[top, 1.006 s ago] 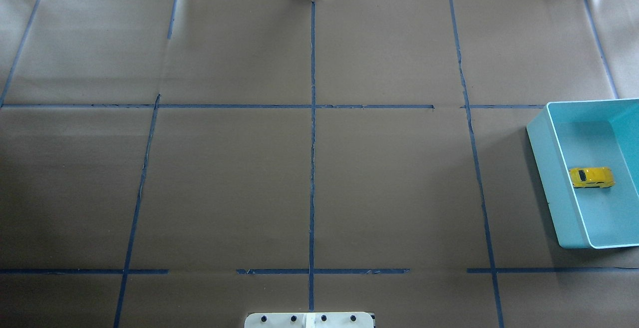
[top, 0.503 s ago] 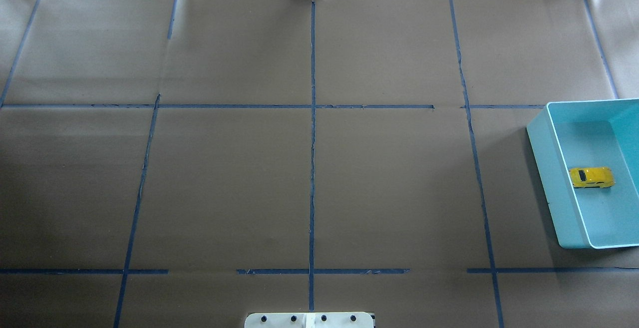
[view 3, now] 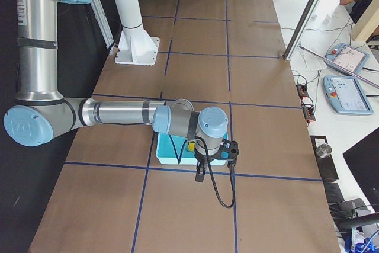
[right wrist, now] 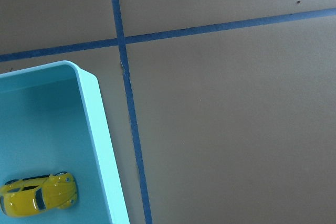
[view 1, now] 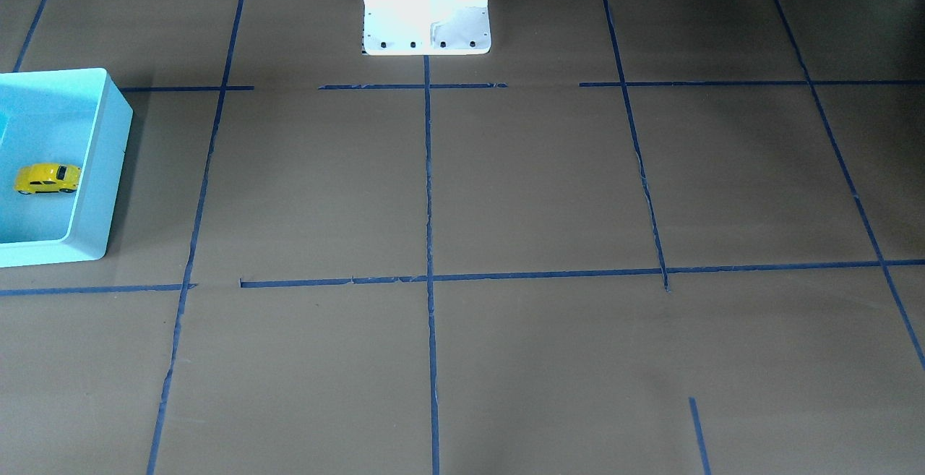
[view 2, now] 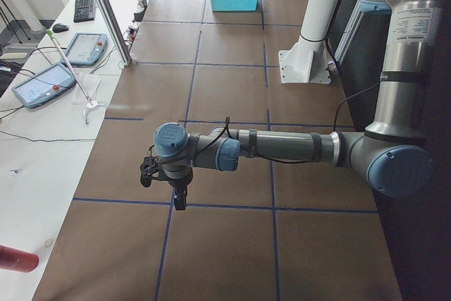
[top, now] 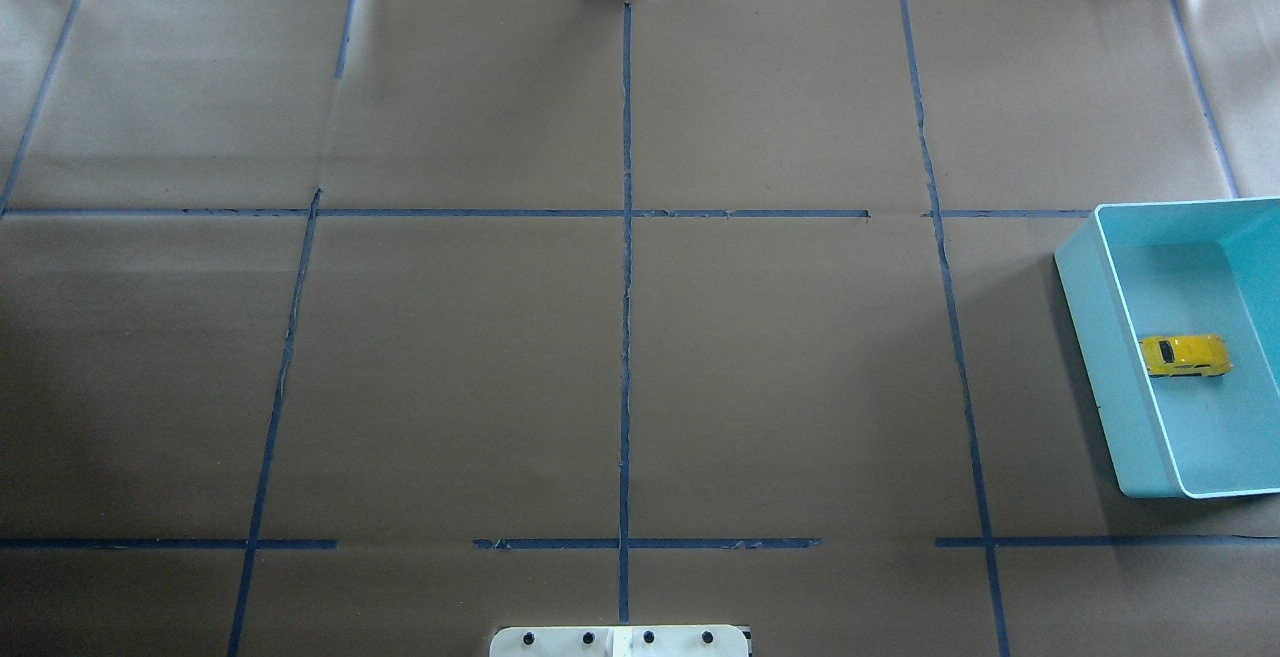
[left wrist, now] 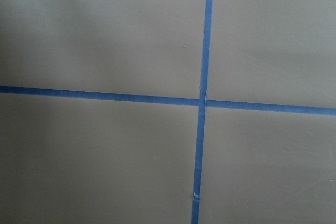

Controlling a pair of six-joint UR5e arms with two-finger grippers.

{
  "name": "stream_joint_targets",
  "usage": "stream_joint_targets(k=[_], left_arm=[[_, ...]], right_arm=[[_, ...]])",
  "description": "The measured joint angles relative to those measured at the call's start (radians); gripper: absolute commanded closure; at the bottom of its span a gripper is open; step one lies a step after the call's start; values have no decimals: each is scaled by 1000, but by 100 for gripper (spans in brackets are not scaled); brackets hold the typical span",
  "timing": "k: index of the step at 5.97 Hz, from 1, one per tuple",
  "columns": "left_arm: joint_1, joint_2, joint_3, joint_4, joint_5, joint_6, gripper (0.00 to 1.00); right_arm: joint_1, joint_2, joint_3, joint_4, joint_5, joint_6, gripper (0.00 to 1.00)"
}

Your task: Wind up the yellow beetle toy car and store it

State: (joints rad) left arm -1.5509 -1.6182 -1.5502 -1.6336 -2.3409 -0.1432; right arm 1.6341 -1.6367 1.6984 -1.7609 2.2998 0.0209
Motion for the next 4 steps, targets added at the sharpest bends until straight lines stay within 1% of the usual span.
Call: stream_joint_targets(k=[4], left_arm=[[0, 0, 2, 1, 0, 1, 0]], right_arm=[[0, 9, -10, 3, 2, -1, 0]])
